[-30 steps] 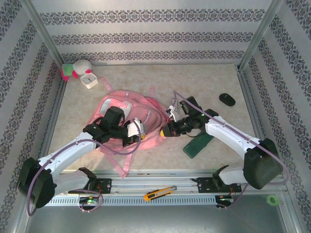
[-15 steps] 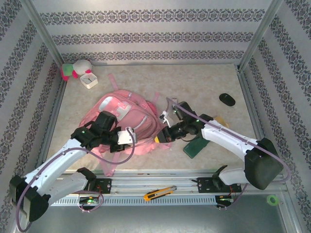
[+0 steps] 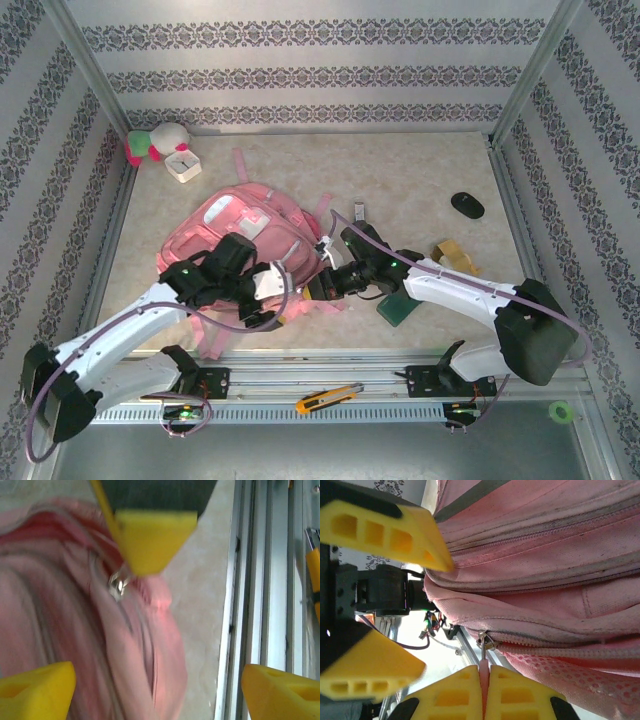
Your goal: Pack the student bag
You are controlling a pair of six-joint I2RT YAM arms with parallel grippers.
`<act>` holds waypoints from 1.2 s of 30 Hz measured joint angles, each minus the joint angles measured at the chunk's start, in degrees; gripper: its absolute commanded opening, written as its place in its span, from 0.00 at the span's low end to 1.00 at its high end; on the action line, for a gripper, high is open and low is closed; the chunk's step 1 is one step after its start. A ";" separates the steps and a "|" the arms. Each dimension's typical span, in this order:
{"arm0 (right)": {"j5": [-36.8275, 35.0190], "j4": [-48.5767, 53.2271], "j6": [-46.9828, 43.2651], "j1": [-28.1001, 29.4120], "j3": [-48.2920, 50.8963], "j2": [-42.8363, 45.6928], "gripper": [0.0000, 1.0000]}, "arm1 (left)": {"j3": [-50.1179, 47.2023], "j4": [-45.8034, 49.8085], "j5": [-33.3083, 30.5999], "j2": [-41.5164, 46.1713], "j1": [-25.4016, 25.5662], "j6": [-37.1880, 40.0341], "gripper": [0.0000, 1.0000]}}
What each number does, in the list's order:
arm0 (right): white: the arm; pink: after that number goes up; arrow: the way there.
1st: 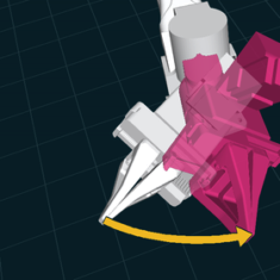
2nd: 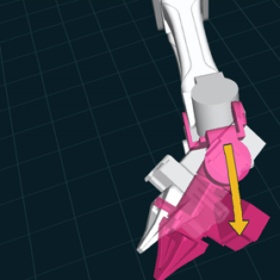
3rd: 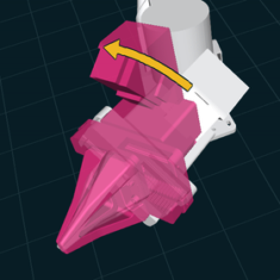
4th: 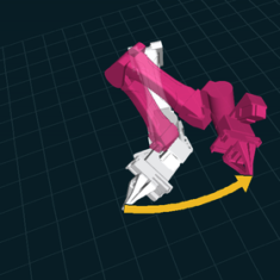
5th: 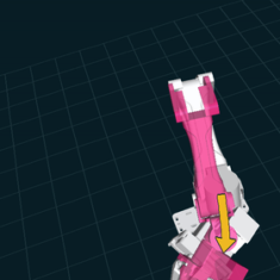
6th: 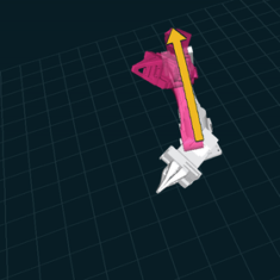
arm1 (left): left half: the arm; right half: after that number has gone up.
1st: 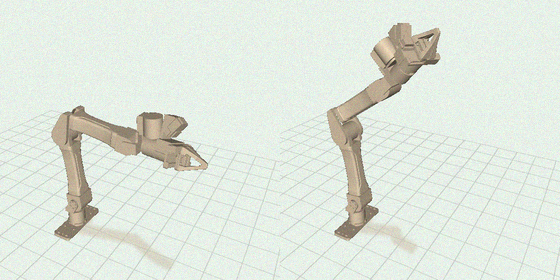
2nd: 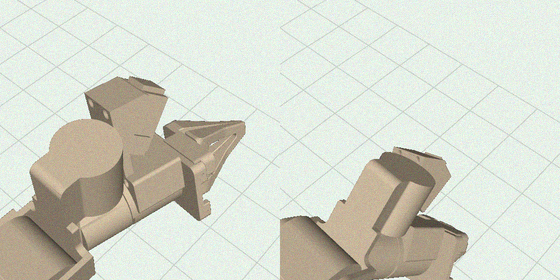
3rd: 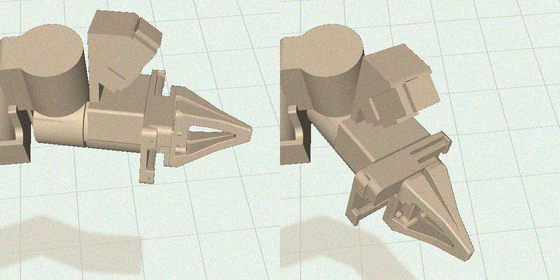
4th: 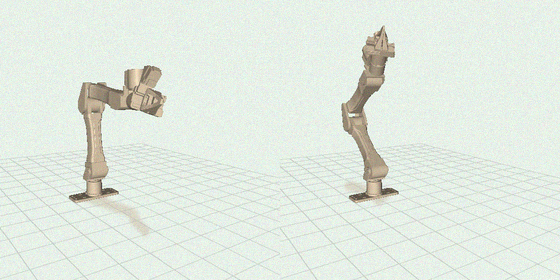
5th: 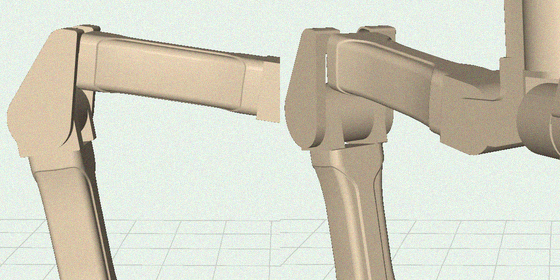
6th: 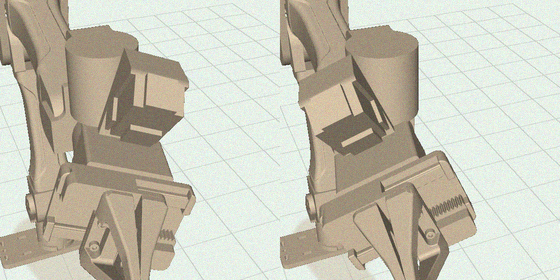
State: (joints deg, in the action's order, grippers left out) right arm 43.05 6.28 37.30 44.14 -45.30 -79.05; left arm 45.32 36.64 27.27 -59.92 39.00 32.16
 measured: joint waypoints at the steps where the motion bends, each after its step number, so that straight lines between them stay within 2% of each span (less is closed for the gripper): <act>1: 0.02 -0.07 0.11 0.00 0.00 0.00 0.00 | 0.00 -2.10 -0.94 -1.84 0.85 -0.79 0.72; 2: 0.02 -0.09 0.11 0.00 0.00 0.00 0.00 | 0.00 -3.61 -1.77 -3.56 1.20 -1.29 0.57; 5: 0.02 -0.09 0.15 -0.02 0.00 0.02 0.00 | 0.00 -6.60 -4.09 -7.87 1.40 -1.79 0.27; 6: -0.02 -0.09 0.31 -0.04 0.00 0.02 0.00 | 0.00 -6.84 -4.48 -8.39 1.40 -1.49 0.20; 9: 0.33 -1.27 1.09 -1.38 1.20 0.50 0.00 | 0.00 -6.25 -4.42 -8.02 1.46 0.48 0.07; 14: 3.19 -4.66 2.01 -6.43 5.46 3.39 0.00 | -0.87 -3.72 -4.70 -2.64 0.94 6.16 0.05; 17: 5.16 -8.31 3.13 -8.50 6.88 3.04 0.00 | -0.96 -0.55 -4.92 0.61 -0.44 9.03 0.08; 22: 7.63 -12.41 4.52 -7.87 7.06 0.09 0.00 | -0.96 4.20 -6.45 2.64 -1.31 12.52 0.10; 23: 7.69 -12.83 4.79 -7.43 7.04 -0.42 0.00 | -0.98 5.22 -6.88 3.04 -1.42 13.00 0.16; 25: 7.61 -13.31 5.03 -6.38 6.86 -1.33 0.00 | -1.03 7.37 -8.09 3.98 -1.75 13.77 0.50; 26: 7.19 -13.35 5.14 -5.97 6.78 -1.88 0.00 | -1.14 8.87 -8.76 4.79 -2.03 13.86 0.64; 28: 6.47 -13.27 5.77 -5.16 6.78 -2.91 0.00 | -1.33 10.19 -9.75 6.38 -2.40 12.85 0.74; 31: 5.81 -13.20 6.32 -4.09 6.78 -3.61 0.00 | -1.49 8.81 -7.96 8.20 -2.43 7.54 0.77; 36: 5.33 -13.22 6.73 -3.74 6.25 -3.61 0.00 | -3.76 -3.48 -4.85 5.88 0.28 -6.71 0.77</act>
State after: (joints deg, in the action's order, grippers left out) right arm 48.38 -6.94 44.03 40.40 -39.05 -82.65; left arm 41.56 33.17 22.41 -54.04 39.29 25.45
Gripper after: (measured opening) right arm 0.042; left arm 0.771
